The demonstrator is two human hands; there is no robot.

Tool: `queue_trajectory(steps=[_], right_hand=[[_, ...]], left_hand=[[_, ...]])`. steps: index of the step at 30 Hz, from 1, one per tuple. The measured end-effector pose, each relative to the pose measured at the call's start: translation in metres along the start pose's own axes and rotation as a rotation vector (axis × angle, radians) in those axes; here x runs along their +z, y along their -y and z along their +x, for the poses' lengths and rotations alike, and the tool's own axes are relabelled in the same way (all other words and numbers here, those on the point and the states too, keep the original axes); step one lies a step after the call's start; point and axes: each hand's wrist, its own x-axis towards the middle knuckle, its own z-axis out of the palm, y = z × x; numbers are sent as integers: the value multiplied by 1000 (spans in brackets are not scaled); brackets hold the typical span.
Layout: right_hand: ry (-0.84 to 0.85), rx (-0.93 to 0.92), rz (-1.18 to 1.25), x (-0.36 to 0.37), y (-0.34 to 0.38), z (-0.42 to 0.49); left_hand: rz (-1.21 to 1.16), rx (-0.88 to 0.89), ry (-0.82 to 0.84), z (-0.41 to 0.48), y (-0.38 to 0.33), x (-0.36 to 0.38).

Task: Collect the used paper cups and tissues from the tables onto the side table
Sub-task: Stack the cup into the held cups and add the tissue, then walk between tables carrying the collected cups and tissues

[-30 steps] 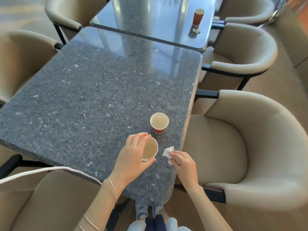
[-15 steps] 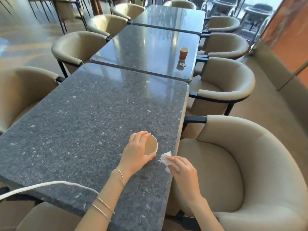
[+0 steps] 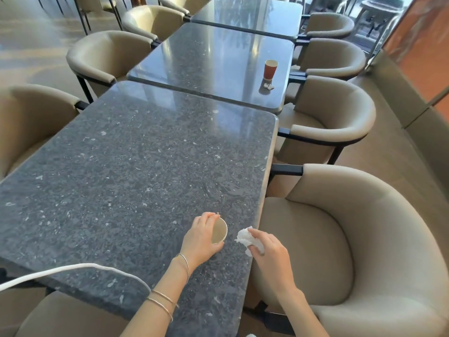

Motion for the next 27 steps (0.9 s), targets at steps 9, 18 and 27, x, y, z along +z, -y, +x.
queue_trajectory(steps=[9, 18, 27], right_hand=[[-34, 97, -5, 14, 20, -53], [-90, 268, 10, 22, 30, -130], [-323, 382, 44, -23, 12, -172]], left_hand=[[-2, 123, 130, -72, 11, 9], [-65, 219, 235, -107, 16, 8], [-77, 474, 313, -111, -49, 12]])
